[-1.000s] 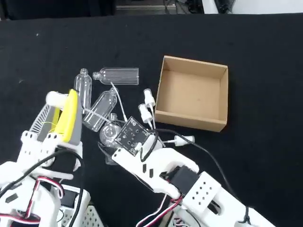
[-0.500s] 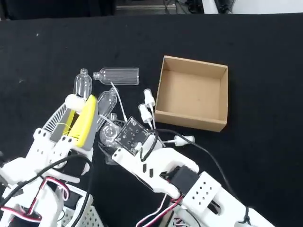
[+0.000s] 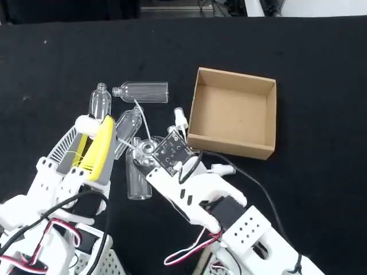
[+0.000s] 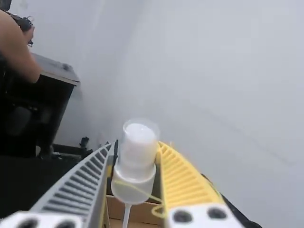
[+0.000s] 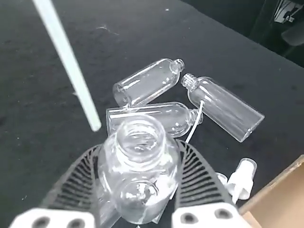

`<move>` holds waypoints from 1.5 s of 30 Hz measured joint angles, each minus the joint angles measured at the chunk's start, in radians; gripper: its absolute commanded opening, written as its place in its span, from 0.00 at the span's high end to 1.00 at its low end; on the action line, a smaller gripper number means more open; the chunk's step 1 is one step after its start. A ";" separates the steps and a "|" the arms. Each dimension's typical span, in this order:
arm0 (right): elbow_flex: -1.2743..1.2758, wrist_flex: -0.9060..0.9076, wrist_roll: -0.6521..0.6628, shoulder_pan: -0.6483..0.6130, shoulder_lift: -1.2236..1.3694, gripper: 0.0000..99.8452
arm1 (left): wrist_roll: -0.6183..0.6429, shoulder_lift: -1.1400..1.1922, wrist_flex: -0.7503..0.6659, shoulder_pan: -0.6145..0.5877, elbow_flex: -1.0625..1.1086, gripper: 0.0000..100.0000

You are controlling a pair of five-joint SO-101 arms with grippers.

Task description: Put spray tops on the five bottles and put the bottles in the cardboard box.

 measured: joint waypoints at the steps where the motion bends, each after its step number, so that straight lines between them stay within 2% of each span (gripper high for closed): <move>1: 0.000 0.000 0.000 0.000 0.000 0.99 | 0.000 0.000 0.000 0.000 0.000 0.97; 11: 0.000 -0.003 0.000 0.000 0.000 0.99 | 0.000 0.000 -0.149 0.000 0.097 0.97; 26: 0.000 -0.003 0.000 0.000 0.000 0.99 | -0.009 0.000 -0.153 0.029 0.232 0.97; 30: 0.000 -0.003 0.000 0.000 0.000 0.99 | -0.043 0.000 -0.153 0.046 0.267 0.97; 35: 0.000 -0.003 0.000 0.000 0.000 0.99 | -0.135 0.000 -0.153 0.144 0.288 0.97; 41: 0.000 -0.003 0.000 0.000 0.000 0.99 | -0.170 0.002 -0.153 0.141 0.331 0.97; 45: 0.000 -0.003 0.002 0.043 0.000 0.99 | -0.173 0.009 -0.153 0.143 0.362 0.97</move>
